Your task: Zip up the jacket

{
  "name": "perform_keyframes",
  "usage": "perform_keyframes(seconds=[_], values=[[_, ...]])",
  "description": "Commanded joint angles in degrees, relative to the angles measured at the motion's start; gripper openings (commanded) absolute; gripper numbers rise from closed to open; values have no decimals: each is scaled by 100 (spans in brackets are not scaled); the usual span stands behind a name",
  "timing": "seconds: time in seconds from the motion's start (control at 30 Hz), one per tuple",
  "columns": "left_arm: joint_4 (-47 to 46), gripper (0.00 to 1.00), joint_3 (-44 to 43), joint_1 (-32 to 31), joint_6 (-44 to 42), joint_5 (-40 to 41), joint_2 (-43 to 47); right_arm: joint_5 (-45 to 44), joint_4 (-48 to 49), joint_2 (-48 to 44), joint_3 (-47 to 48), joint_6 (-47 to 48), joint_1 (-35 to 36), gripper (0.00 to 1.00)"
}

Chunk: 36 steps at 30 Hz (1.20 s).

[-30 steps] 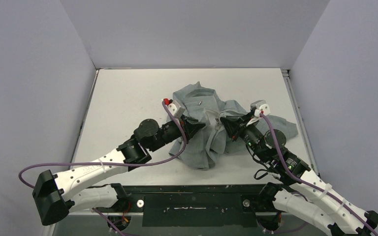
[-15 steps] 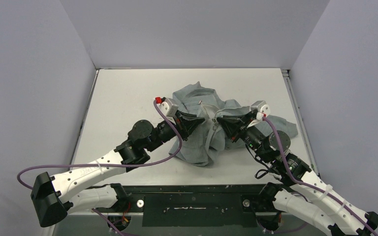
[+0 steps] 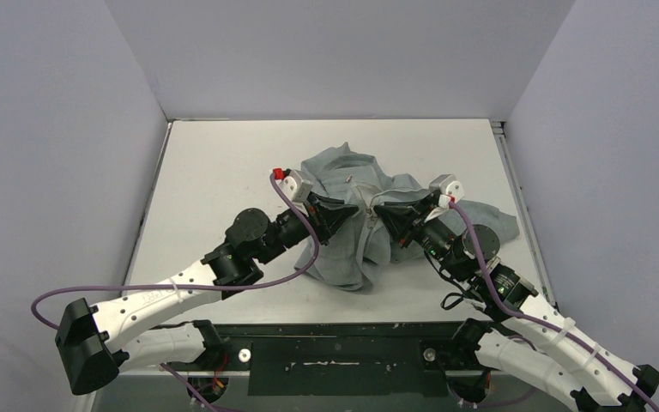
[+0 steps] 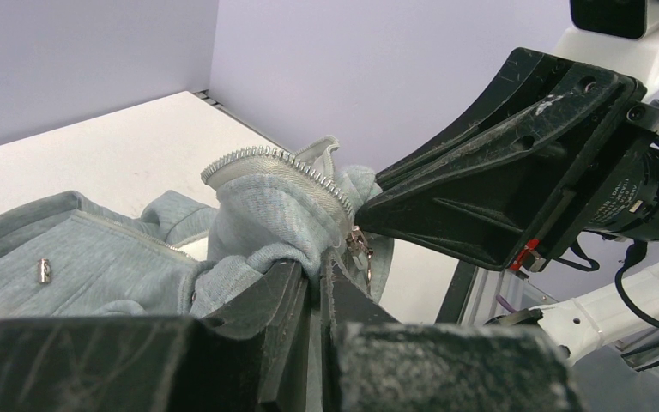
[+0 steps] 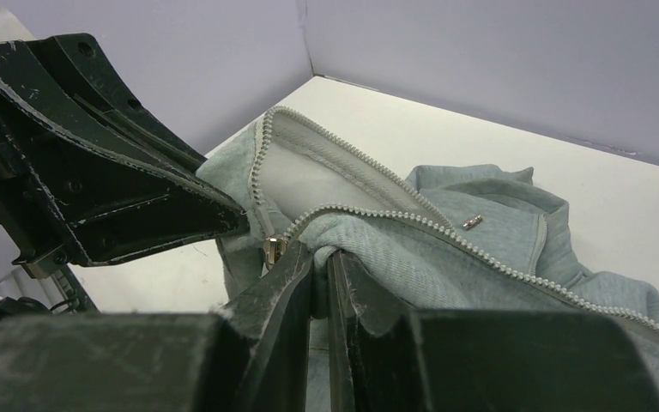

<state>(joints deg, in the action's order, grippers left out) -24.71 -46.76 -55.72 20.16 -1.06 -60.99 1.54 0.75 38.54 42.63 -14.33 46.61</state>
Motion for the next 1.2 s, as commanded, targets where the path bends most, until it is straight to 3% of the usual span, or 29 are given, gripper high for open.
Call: perform_keyframes(seconds=[0.0, 0.47, 1.17], values=[[-394, 0, -318, -14, 14, 33, 54, -97, 466, -89, 140, -8, 25, 0], [-397, 0, -324, -9, 45, -23, 44, -409, 347, -109, 158, -88, 27, 0], [-465, 0, -326, -9, 130, -43, -18, -102, 390, 21, 193, -81, 29, 0]])
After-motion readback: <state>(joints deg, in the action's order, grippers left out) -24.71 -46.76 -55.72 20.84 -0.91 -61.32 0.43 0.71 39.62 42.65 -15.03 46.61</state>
